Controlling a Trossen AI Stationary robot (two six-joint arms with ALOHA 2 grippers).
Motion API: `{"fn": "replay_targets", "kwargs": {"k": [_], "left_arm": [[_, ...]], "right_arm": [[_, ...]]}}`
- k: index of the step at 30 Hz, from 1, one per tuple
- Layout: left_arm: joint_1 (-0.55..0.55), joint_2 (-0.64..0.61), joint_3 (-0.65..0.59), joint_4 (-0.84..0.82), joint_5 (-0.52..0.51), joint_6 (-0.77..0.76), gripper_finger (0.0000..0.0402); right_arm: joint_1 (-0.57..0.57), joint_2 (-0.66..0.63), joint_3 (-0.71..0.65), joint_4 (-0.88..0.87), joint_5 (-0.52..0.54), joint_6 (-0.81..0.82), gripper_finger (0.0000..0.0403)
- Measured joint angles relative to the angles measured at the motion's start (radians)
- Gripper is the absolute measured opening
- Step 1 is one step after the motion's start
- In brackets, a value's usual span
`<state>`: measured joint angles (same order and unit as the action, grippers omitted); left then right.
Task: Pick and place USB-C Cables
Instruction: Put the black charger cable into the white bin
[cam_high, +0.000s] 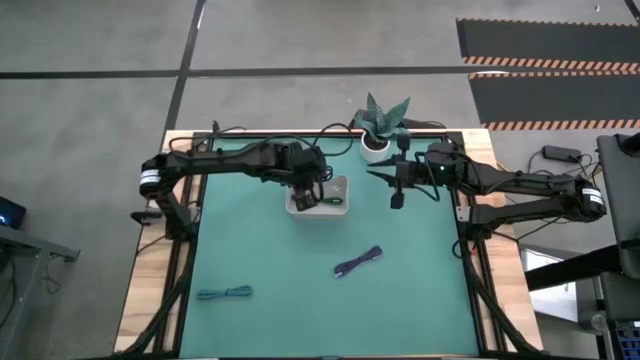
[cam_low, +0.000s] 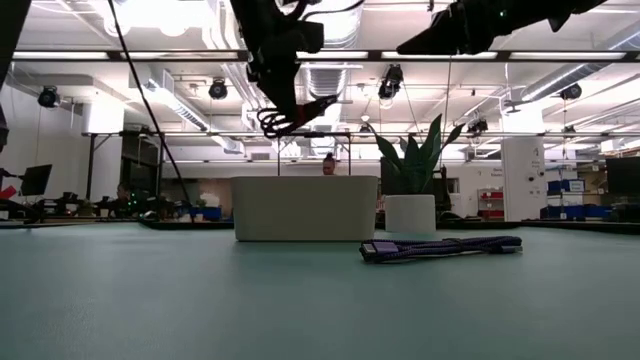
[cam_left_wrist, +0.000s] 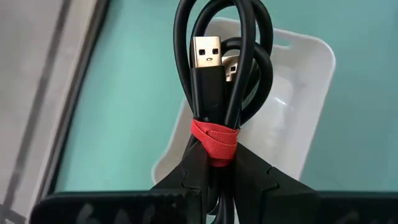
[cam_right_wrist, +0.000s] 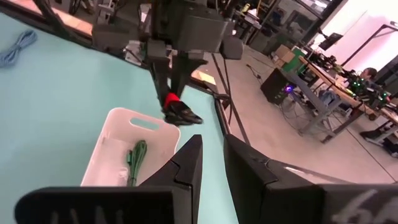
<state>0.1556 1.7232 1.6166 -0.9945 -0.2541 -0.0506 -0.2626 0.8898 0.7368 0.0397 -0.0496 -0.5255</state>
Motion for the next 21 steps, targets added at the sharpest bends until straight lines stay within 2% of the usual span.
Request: {"fn": "replay_targets", "kwargs": {"k": [7, 21], "left_arm": [[0.001, 0.034, -0.005, -0.048, 0.026, -0.024, 0.0029], [0.016, 0.059, -0.005, -0.041, 0.051, -0.046, 0.0029]], "right_arm": [[-0.001, -0.023, 0.0, -0.044, -0.001, -0.017, 0.0057], [-0.005, -0.083, -0.004, -0.149, -0.003, -0.007, 0.0057]]}}
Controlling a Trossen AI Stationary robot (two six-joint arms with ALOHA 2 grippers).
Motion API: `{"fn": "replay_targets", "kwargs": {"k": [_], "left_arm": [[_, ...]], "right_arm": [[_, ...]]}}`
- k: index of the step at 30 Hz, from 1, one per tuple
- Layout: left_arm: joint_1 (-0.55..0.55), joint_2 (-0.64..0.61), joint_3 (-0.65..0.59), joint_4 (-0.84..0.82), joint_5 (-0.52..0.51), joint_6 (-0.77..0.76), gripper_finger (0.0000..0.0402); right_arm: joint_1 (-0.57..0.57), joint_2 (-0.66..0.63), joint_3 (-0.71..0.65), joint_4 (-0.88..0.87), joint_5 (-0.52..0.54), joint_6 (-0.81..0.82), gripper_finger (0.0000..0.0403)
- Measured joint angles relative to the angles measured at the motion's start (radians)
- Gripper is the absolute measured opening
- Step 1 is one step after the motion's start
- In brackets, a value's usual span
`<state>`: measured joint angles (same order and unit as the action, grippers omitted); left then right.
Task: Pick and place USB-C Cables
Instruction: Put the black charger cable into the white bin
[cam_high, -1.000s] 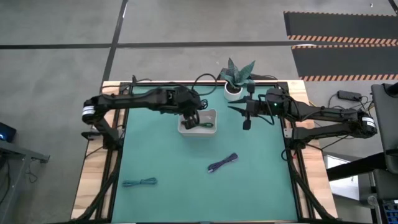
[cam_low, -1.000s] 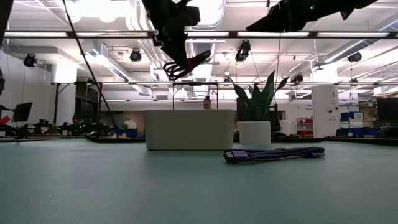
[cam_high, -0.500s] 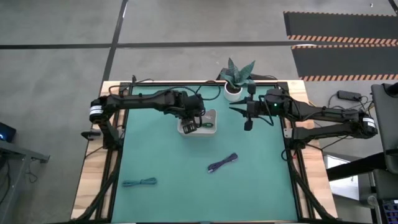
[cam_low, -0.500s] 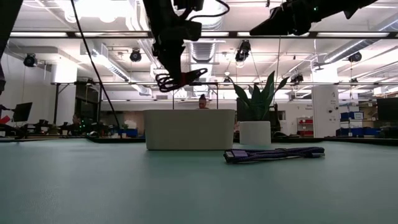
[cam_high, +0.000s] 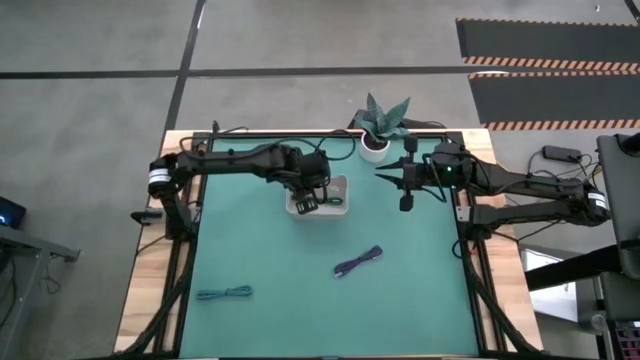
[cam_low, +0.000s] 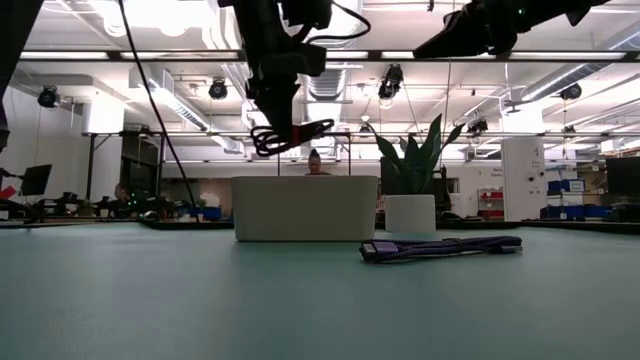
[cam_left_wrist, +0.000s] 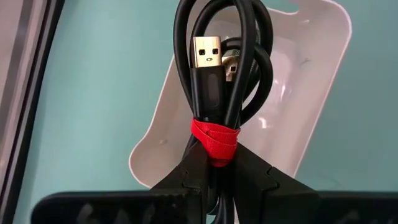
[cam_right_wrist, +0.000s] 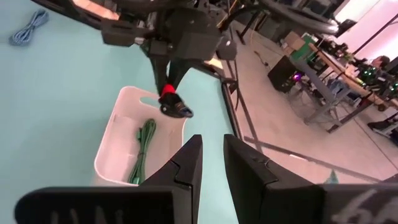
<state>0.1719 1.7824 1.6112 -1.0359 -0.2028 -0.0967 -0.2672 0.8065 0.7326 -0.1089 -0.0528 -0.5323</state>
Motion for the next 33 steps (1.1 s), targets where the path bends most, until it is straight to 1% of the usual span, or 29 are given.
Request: {"fn": "replay_targets", "kwargs": {"k": [11, 19, 28, 33], "left_arm": [[0.004, 0.0, -0.002, 0.007, 0.016, -0.001, 0.0029], [0.007, 0.035, -0.009, 0.029, 0.038, 0.009, 0.0029], [0.016, 0.083, -0.008, 0.049, 0.044, 0.077, 0.0029], [0.021, 0.105, -0.007, 0.09, 0.044, 0.122, 0.0029]], "right_arm": [[0.0, -0.001, 0.0, -0.013, 0.0, -0.001, 0.0057], [0.0, -0.001, 0.0, -0.027, 0.001, -0.003, 0.0057], [0.0, -0.027, -0.001, -0.059, 0.002, -0.002, 0.0057], [0.0, -0.041, -0.005, -0.074, 0.001, 0.007, 0.0057]]}}
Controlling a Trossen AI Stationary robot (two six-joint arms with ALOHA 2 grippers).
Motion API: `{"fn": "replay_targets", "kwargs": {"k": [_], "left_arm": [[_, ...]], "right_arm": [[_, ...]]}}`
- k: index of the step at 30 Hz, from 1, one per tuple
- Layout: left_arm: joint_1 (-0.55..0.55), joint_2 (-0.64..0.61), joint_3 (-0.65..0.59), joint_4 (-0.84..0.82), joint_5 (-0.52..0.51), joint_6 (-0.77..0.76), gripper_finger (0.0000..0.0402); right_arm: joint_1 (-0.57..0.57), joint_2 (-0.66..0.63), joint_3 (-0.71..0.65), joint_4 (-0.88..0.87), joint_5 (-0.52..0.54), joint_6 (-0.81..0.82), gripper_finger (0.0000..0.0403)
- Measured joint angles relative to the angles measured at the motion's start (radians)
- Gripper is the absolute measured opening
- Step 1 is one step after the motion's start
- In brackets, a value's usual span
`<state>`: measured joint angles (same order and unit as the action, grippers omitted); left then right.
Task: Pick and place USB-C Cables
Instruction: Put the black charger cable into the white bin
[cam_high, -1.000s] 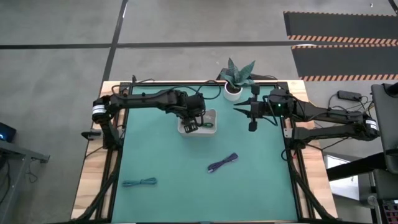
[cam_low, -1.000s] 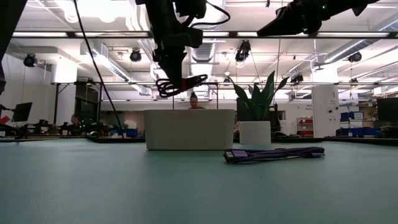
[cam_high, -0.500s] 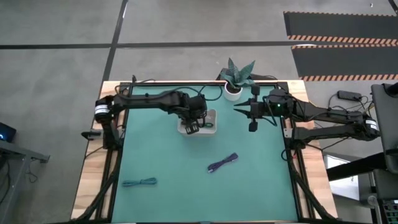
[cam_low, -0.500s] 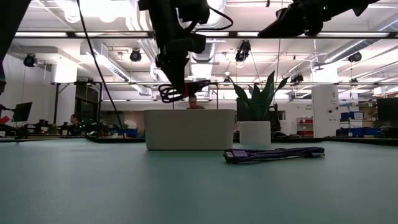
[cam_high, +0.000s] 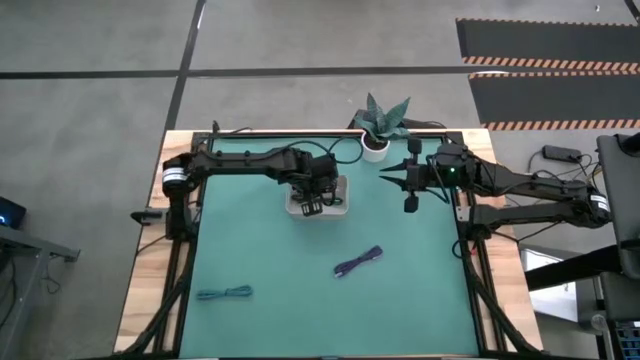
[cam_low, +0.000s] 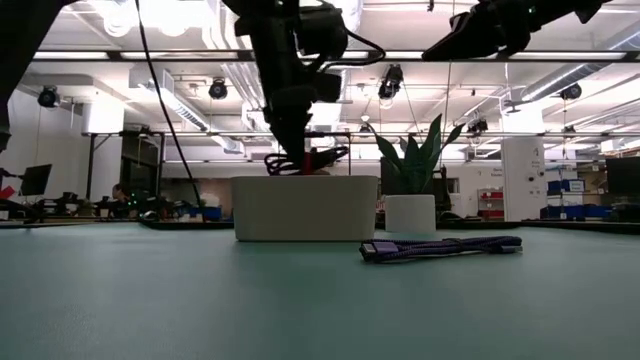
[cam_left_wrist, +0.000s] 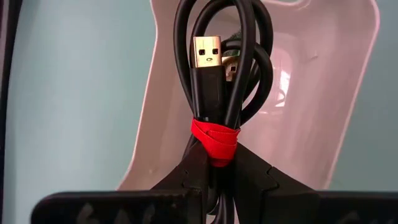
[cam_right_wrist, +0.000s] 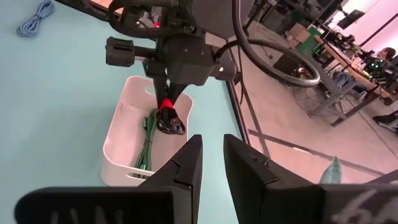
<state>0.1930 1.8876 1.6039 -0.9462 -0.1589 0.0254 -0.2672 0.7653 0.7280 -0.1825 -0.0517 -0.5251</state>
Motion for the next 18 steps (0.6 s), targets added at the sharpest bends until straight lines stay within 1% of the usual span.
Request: {"fn": "replay_targets", "kwargs": {"k": [18], "left_arm": [[0.011, 0.024, 0.001, 0.004, 0.0, 0.04, 0.0029]], "right_arm": [[0.0, 0.0, -0.002, 0.0, 0.0, -0.009, 0.0057]]}}
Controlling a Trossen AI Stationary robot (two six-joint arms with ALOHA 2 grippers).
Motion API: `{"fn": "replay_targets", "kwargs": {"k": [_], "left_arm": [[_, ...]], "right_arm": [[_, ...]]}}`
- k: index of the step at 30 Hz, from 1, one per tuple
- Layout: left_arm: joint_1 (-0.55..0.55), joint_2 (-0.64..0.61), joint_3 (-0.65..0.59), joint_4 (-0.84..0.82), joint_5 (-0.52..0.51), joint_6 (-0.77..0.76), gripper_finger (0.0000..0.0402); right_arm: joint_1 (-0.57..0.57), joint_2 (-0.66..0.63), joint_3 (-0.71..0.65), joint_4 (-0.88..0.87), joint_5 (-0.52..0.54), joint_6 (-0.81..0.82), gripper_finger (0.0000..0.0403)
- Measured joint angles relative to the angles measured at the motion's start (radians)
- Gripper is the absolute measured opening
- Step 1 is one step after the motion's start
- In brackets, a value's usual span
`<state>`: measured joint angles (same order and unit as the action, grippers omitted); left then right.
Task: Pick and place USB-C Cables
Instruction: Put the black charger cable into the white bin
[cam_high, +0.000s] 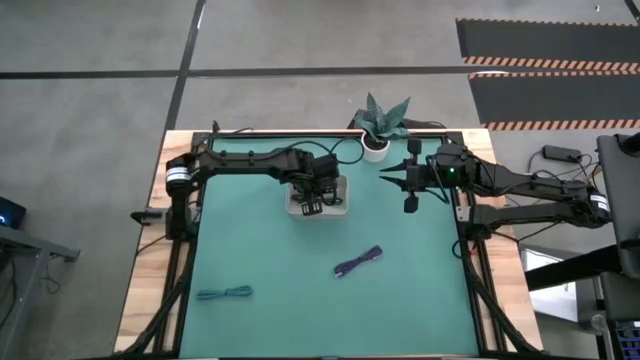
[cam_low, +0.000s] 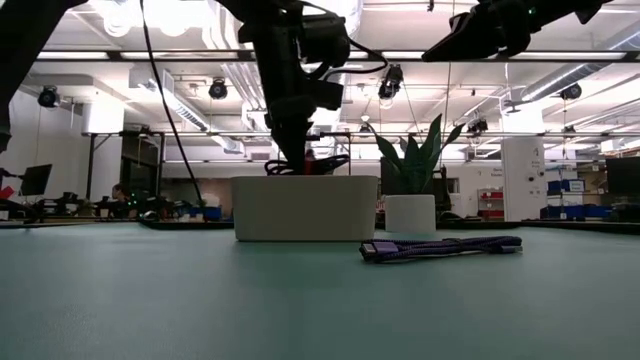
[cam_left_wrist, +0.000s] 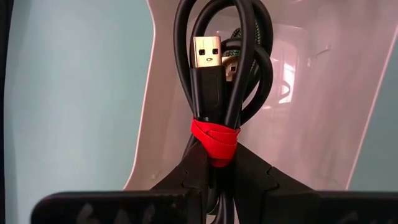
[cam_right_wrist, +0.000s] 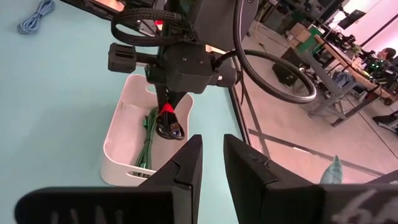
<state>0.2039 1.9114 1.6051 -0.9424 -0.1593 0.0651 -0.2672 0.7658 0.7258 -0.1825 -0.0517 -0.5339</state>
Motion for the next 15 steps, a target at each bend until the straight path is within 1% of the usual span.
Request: {"fn": "replay_targets", "kwargs": {"k": [5, 9, 15], "left_arm": [[0.0, 0.0, 0.0, 0.0, 0.0, 0.009, 0.0029], [0.001, 0.0, -0.001, 0.002, -0.003, 0.053, 0.0029], [0.005, 0.0, -0.002, 0.018, -0.003, 0.056, 0.0029]], "right_arm": [[0.0, 0.0, 0.0, 0.0, 0.0, 0.0, 0.0057], [0.0, 0.0, 0.0, 0.0, 0.0, 0.001, 0.0057], [0.0, 0.0, 0.0, 0.0, 0.0, 0.002, 0.0057]]}}
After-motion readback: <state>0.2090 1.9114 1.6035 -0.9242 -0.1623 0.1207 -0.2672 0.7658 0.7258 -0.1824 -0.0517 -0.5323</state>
